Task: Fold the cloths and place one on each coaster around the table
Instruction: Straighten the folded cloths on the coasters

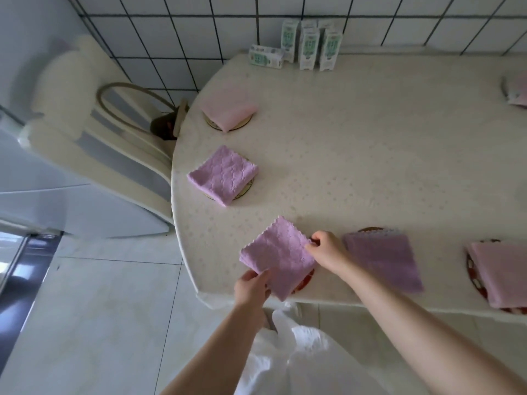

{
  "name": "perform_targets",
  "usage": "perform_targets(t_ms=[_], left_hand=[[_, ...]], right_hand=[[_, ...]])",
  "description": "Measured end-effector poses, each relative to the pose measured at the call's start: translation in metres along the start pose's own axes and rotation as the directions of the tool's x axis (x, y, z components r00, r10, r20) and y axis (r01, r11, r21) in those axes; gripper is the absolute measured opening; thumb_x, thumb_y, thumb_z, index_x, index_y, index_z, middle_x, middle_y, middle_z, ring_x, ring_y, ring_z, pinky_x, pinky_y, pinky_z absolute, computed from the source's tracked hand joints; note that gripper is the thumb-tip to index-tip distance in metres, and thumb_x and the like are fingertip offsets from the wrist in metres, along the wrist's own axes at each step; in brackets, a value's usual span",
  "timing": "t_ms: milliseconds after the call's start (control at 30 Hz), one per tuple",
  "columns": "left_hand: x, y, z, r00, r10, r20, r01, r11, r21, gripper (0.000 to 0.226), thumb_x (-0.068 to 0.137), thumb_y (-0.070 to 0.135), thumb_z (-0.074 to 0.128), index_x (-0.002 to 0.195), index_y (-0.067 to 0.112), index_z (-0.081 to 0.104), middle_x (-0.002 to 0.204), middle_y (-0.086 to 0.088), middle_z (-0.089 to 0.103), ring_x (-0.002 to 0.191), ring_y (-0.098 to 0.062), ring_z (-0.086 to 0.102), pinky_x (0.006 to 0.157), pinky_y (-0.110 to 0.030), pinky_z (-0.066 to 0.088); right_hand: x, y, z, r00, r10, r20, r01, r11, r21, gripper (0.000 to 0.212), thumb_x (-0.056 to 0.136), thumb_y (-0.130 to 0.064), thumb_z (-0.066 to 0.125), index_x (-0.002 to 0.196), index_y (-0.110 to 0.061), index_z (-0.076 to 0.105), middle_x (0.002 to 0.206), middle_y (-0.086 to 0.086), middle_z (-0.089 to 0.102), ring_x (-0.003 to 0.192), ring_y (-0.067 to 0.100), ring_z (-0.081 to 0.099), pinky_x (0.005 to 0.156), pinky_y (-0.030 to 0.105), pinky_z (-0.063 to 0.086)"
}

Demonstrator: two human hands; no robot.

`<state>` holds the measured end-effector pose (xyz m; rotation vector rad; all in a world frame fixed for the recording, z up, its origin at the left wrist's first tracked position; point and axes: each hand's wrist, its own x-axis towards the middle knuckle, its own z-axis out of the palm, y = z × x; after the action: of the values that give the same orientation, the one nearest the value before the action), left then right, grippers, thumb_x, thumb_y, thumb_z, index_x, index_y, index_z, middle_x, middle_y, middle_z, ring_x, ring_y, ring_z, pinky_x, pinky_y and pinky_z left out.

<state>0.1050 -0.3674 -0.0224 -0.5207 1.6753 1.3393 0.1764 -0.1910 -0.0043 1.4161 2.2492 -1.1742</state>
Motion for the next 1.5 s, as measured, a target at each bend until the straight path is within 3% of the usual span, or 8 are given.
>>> perform_targets(t_ms=[100, 333, 500, 667, 833, 1100, 1300, 1500], left_hand=[[0.004, 0.012, -0.004, 0.996, 0.085, -0.016, -0.085, 0.996, -0.001, 0.012, 0.081, 0.008, 0.065, 0.088, -0.001, 0.066, 0.084, -0.015, 0.065, 0.079, -0.025, 0.058, 0.074, -0.038, 0.05], [0.016, 0.043, -0.003, 0.967, 0.252, -0.026, -0.234, 0.929, 0.287, 0.014, 0.084, 0.014, 0.066, 0.098, 0.015, 0.066, 0.092, -0.002, 0.069, 0.084, -0.02, 0.064, 0.072, -0.034, 0.056], [0.024, 0.045, -0.005, 0.963, 0.261, -0.063, -0.21, 0.877, 0.433, 0.016, 0.085, 0.015, 0.066, 0.101, 0.013, 0.067, 0.088, -0.001, 0.068, 0.078, -0.018, 0.062, 0.061, -0.025, 0.049], [0.029, 0.042, -0.011, 0.942, 0.319, -0.103, -0.214, 0.808, 0.549, 0.018, 0.082, 0.023, 0.07, 0.097, 0.013, 0.07, 0.09, -0.001, 0.071, 0.082, -0.02, 0.064, 0.074, -0.031, 0.053], [0.029, 0.045, -0.017, 0.926, 0.362, -0.11, -0.213, 0.738, 0.64, 0.017, 0.082, 0.02, 0.069, 0.097, 0.014, 0.065, 0.09, -0.001, 0.069, 0.083, -0.02, 0.062, 0.069, -0.026, 0.044], [0.04, 0.081, -0.032, 0.928, 0.348, -0.131, -0.224, 0.803, 0.552, 0.014, 0.08, 0.017, 0.069, 0.093, 0.017, 0.066, 0.087, -0.003, 0.07, 0.08, -0.024, 0.067, 0.078, -0.041, 0.058], [0.061, 0.13, -0.045, 0.942, 0.307, -0.133, -0.23, 0.883, 0.41, 0.014, 0.085, 0.011, 0.064, 0.099, 0.009, 0.063, 0.085, -0.006, 0.067, 0.068, -0.019, 0.064, 0.071, -0.034, 0.058], [0.091, 0.181, -0.062, 0.984, 0.17, -0.061, -0.153, 0.965, 0.214, 0.021, 0.087, 0.002, 0.06, 0.108, 0.002, 0.057, 0.091, -0.009, 0.063, 0.08, -0.025, 0.065, 0.081, -0.037, 0.057]], right_hand=[[-0.009, 0.007, 0.002, 0.998, 0.03, -0.05, -0.025, 0.995, 0.101, 0.026, 0.082, -0.021, 0.057, 0.06, -0.018, 0.042, 0.054, -0.004, 0.044, 0.058, 0.019, 0.044, 0.053, 0.028, 0.028], [-0.032, 0.025, 0.023, 0.996, 0.093, 0.018, -0.095, 0.976, 0.194, 0.015, 0.078, -0.02, 0.062, 0.066, -0.012, 0.059, 0.059, 0.001, 0.059, 0.058, 0.019, 0.054, 0.053, 0.028, 0.035], [-0.04, 0.028, 0.031, 0.994, 0.104, 0.032, -0.107, 0.989, 0.098, 0.016, 0.081, -0.022, 0.061, 0.079, -0.006, 0.064, 0.07, 0.005, 0.065, 0.064, 0.021, 0.055, 0.051, 0.027, 0.034], [-0.04, 0.028, 0.035, 0.997, 0.073, 0.023, -0.074, 0.996, 0.059, 0.017, 0.083, -0.027, 0.062, 0.086, -0.01, 0.062, 0.08, 0.004, 0.067, 0.074, 0.023, 0.06, 0.056, 0.027, 0.035], [-0.036, 0.021, 0.025, 0.995, 0.055, -0.085, -0.06, 0.996, -0.062, 0.015, 0.086, -0.031, 0.057, 0.093, -0.018, 0.051, 0.085, -0.002, 0.064, 0.071, 0.02, 0.057, 0.056, 0.029, 0.039], [0.005, -0.014, 0.002, 0.989, -0.086, -0.121, 0.078, 0.995, -0.068, 0.02, 0.089, -0.021, 0.056, 0.108, -0.014, 0.053, 0.101, 0.002, 0.062, 0.09, 0.018, 0.06, 0.073, 0.028, 0.047], [0.046, -0.073, 0.007, 0.981, -0.135, -0.138, 0.123, 0.988, -0.091, 0.024, 0.086, -0.015, 0.056, 0.108, -0.008, 0.056, 0.105, 0.009, 0.064, 0.1, 0.026, 0.059, 0.083, 0.03, 0.044], [0.094, -0.143, 0.021, 0.979, -0.123, -0.166, 0.113, 0.991, -0.069, 0.027, 0.085, -0.015, 0.057, 0.111, -0.006, 0.059, 0.11, 0.012, 0.064, 0.105, 0.028, 0.058, 0.086, 0.028, 0.042]])
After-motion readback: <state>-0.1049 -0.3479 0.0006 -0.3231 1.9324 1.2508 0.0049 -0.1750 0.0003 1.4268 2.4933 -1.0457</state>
